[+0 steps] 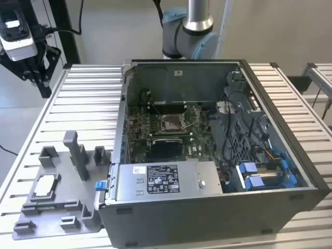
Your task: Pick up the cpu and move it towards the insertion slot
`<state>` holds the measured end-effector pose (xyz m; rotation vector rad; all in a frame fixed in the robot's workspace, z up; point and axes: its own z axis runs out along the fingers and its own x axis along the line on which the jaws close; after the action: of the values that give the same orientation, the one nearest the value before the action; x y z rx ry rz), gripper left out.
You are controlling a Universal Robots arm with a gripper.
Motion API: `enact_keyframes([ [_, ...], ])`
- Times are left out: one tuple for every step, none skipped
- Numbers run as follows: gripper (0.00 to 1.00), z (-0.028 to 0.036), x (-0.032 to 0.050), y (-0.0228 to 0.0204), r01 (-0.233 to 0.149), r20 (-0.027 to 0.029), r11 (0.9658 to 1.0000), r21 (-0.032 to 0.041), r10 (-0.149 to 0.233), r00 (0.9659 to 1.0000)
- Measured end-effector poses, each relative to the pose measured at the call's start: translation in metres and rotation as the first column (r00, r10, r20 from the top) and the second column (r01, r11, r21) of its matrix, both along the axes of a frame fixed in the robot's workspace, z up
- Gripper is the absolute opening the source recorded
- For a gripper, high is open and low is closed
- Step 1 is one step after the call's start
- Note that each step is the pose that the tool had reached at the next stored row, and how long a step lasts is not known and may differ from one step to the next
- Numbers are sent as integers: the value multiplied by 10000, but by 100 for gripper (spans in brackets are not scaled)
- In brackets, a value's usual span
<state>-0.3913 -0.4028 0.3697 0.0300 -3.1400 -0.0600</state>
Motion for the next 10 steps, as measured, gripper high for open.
enact_keyframes([
  [0, 0, 0, 0, 0, 0, 10000, 0, 0, 10000],
  [0, 0, 0, 0, 0, 0, 10000, 0, 0, 10000],
  [0, 0, 0, 0, 0, -1, 10000, 0, 0, 10000],
  [0, 0, 0, 0, 0, 0, 10000, 0, 0, 10000],
  [0, 0, 0, 0, 0, 0, 10000, 0, 0, 10000],
  [0, 0, 0, 0, 0, -1, 10000, 0, 0, 10000],
  [0, 0, 0, 0, 0, 0, 10000, 0, 0, 10000],
  [0, 0, 0, 0, 0, 0, 10000, 0, 0, 10000],
  [0, 0, 0, 0, 0, 0, 10000, 0, 0, 10000],
  [0, 0, 0, 0, 0, -1, 10000, 0, 0, 10000],
])
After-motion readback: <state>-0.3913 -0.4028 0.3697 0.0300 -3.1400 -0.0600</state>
